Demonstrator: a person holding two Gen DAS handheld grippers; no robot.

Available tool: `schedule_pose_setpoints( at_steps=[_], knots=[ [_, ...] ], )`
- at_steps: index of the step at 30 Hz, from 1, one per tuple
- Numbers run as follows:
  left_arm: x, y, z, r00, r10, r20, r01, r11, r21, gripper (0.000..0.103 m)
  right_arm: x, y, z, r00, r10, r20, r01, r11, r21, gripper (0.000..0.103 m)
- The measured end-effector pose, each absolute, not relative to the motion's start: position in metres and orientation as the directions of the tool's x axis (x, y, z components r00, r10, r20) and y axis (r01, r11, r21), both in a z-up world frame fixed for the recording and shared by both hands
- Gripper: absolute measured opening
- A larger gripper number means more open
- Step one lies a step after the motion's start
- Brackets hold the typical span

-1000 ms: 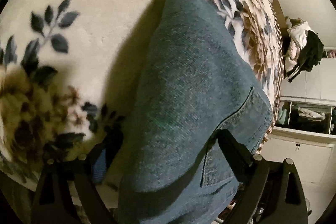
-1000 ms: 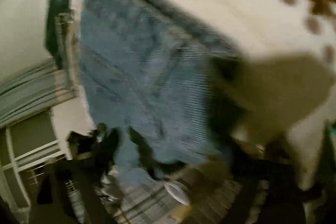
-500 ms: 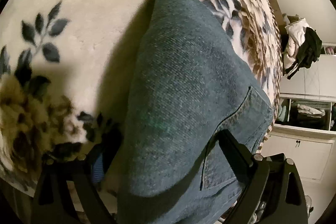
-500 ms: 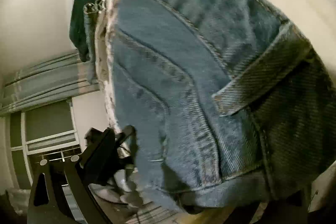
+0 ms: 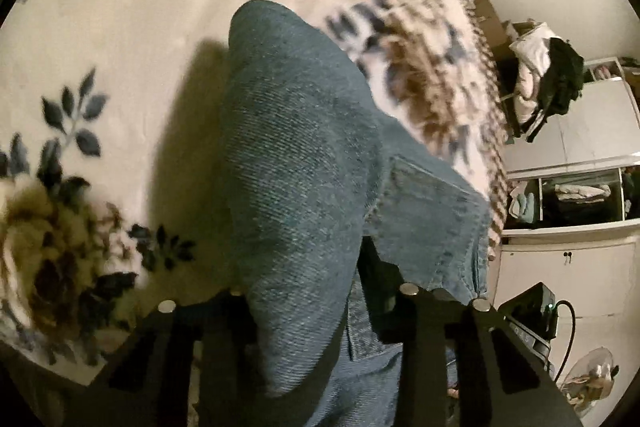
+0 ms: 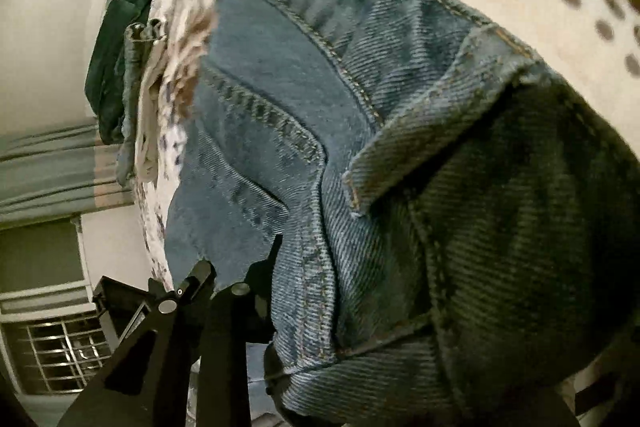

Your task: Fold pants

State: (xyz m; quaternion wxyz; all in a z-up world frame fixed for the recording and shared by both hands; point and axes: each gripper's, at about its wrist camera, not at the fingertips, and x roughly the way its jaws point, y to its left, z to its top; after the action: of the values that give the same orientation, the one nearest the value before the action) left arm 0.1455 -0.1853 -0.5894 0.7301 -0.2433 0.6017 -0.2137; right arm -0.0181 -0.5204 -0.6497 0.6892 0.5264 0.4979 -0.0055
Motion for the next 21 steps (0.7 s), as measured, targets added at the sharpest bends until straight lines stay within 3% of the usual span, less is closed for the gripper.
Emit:
schedule_pose_setpoints(
  at_steps=[12,21],
  knots=[
    [0.16,-0.178,-0.473,0.272,-0.646,-0.713,0.05,0.75,-0.66,0.024,-0.002,-0.517,-0.518,0.577,0.524,-0.626,0.394,0.493,0.776,0.028],
    [0.245,-0.153,-0.393,0.36,-0.66,-0.659,0.076,0.725,-0.684,0.024,0.087,-0.491,-0.411,0.639,0.517,-0.57,0.275,0.538,0.797,0.028]
  ],
)
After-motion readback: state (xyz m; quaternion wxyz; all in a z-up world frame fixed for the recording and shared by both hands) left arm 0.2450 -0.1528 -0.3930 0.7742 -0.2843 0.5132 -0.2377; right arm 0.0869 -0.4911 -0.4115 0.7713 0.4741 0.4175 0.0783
